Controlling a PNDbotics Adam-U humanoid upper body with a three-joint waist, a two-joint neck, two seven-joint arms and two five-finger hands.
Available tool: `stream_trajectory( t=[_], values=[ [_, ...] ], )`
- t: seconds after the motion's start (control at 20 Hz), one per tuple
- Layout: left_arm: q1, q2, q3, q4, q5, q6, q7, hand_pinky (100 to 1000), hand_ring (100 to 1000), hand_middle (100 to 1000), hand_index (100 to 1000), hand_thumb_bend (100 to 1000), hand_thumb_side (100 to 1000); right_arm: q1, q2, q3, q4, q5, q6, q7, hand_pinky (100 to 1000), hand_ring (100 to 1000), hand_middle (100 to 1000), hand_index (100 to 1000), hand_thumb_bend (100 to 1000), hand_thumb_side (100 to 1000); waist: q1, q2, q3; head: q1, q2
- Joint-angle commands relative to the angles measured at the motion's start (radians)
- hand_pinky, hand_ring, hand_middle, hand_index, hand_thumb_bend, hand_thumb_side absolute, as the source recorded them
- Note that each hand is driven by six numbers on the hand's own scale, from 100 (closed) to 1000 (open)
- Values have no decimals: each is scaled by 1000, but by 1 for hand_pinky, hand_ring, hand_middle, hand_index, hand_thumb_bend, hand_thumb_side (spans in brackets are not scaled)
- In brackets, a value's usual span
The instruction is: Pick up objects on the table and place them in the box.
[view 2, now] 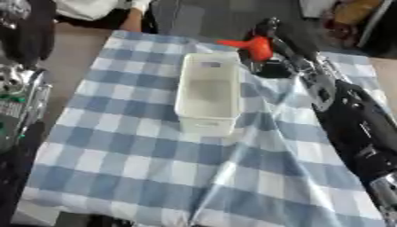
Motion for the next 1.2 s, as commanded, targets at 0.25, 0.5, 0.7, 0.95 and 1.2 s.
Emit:
stream_trajectory(
  t=[0.25,0.5,0.7,0.95,1.2],
  values=[
    [-34,7,-1,-18,0,-2,-2,709,686,862,919,283,1000,-49,7,11,-31,-64,-2,68,100,100,100,133,100,364,-4,-8,14,16,1],
    [-47,-1,-3,-21,2,-3,-2,709,688,862,919,281,1000,-57,17,15,-29,-87,-8,97,100,100,100,131,100,373,-9,-2,26,18,1],
    [-54,-6,-2,-23,3,-3,0,709,688,861,919,285,1000,-53,23,18,-30,-87,-10,109,100,100,100,131,100,398,-13,1,32,22,1],
    [-59,-9,-2,-24,3,-3,-1,709,689,861,919,286,1000,-37,27,7,1,-104,-4,125,100,100,100,125,100,456,-14,3,36,29,1],
    [-60,-8,-2,-25,2,-3,0,709,688,861,919,286,1000,-36,27,-3,30,-139,-4,159,100,100,100,124,100,486,-14,5,35,33,1]
  ],
)
